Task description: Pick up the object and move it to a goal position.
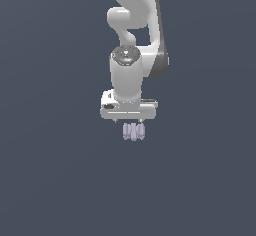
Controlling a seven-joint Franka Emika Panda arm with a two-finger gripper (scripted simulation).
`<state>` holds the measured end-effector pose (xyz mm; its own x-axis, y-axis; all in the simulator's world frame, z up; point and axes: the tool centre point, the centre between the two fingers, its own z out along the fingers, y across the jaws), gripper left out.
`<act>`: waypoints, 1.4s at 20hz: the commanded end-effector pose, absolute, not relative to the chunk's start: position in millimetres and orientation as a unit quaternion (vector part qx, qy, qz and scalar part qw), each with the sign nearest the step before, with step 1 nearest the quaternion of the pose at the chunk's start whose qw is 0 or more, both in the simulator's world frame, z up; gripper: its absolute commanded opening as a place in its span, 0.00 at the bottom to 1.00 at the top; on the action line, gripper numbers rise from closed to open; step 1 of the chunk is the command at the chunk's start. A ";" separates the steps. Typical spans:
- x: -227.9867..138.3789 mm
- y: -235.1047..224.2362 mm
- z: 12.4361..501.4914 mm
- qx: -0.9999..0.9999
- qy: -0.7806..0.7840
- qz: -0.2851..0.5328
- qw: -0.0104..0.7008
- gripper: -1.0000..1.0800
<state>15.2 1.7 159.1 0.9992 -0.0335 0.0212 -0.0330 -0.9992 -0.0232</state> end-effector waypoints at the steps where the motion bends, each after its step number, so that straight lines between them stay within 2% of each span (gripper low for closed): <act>1: 15.2 1.7 159.1 -1.000 0.017 -0.011 0.011 0.96; 11: 7.3 26.1 156.0 -0.999 0.023 0.001 0.029 0.96; 28: 6.5 26.4 149.3 -0.996 0.088 0.004 0.027 0.96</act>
